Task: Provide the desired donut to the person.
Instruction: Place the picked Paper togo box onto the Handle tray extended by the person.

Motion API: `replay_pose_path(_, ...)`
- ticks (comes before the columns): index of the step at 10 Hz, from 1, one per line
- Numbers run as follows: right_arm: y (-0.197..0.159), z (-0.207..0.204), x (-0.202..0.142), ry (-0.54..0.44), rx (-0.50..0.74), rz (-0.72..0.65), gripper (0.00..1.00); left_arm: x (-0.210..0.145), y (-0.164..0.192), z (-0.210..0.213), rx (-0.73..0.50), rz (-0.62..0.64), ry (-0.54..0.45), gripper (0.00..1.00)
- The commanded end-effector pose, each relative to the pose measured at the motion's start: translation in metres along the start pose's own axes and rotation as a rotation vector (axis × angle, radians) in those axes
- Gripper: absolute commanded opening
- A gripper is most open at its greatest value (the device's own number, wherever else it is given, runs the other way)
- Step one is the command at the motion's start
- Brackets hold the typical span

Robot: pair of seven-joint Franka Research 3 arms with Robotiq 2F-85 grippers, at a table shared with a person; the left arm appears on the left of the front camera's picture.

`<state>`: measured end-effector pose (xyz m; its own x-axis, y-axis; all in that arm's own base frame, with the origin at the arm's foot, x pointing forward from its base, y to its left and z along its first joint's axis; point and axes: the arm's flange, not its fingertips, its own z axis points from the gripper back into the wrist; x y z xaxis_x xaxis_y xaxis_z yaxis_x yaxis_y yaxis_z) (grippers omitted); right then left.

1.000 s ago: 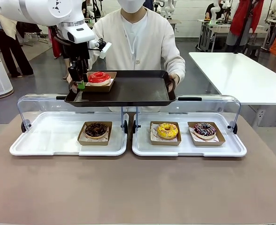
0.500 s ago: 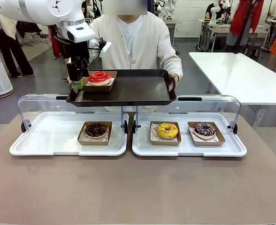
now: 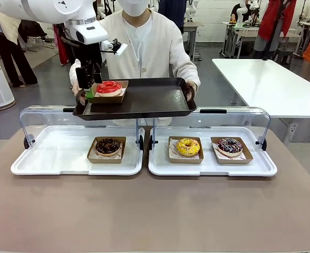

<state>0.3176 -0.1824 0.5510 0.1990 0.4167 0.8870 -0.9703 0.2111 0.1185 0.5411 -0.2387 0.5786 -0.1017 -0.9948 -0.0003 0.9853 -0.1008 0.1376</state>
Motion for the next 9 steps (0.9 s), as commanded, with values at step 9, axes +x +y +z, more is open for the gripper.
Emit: replay_pose_path(9,0.0,0.0,0.0,-0.009,0.002,0.003,1.0,-0.163,-0.14,-0.009,0.103,0.059,-0.396,1.0)
